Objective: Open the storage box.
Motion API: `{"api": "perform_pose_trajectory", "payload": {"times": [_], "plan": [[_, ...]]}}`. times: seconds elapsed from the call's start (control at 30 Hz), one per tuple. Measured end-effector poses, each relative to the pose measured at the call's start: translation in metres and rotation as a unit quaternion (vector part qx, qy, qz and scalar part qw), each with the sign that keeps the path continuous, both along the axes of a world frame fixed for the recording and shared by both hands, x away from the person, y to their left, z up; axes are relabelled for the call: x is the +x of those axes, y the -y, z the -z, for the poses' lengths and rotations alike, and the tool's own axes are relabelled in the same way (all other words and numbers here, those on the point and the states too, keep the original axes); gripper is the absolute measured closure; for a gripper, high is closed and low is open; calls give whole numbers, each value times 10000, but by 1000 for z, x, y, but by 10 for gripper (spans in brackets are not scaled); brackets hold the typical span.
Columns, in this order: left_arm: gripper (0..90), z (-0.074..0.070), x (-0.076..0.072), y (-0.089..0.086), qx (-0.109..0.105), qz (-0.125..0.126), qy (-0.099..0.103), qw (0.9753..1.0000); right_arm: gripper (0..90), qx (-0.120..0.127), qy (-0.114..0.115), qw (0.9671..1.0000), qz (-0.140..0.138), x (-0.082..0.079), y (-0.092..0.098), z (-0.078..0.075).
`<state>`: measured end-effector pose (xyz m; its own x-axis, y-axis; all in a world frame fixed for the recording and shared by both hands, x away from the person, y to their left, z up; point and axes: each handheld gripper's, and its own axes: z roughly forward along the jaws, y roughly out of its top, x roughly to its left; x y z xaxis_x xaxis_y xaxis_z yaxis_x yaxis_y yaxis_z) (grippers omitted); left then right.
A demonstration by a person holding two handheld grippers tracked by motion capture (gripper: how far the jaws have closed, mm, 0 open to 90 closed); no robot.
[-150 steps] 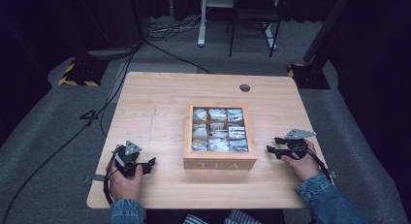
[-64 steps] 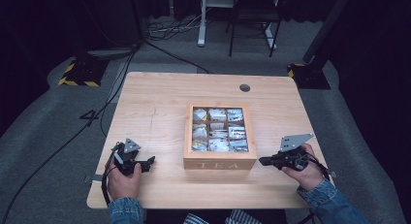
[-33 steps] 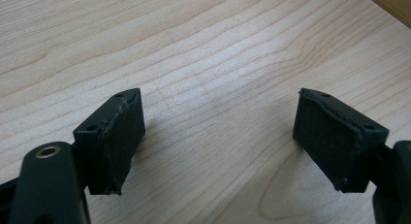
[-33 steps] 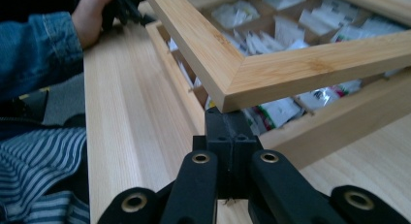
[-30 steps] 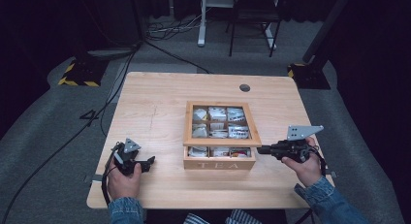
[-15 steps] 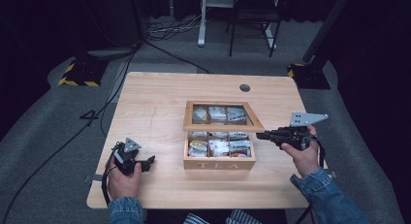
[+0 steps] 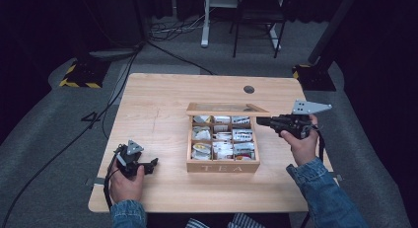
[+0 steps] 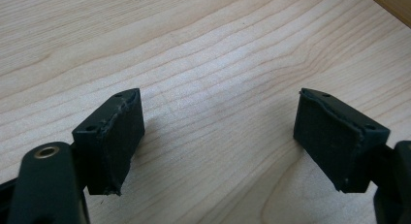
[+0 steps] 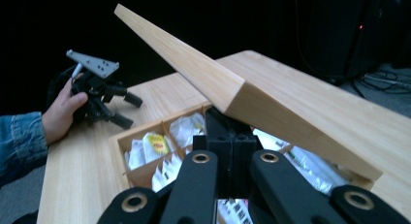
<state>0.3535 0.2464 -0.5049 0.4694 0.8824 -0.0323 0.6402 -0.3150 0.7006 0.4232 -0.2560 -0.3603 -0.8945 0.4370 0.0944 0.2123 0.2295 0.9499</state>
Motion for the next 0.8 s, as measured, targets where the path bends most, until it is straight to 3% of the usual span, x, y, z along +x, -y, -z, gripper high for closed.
{"api": "perform_pose_trajectory", "payload": {"times": [0.17, 0.33, 0.67, 0.8], "plan": [[191, 0, 0, 0, 1, -2, -9, 10000, 900, 58, 0, 10000, 21, 10, 1, -6], [191, 0, 0, 0, 8, 2, -2, 10000, 900, 311, -89, 9995, 5, 21, 3, -9], [193, 0, 0, 0, 20, 13, -1, 10000, 900, 37, -52, 10000, -39, 14, -3, -9], [194, 0, 0, 0, 22, 15, 0, 10000, 900, 39, -55, 10000, -40, 14, -2, -10]]}}
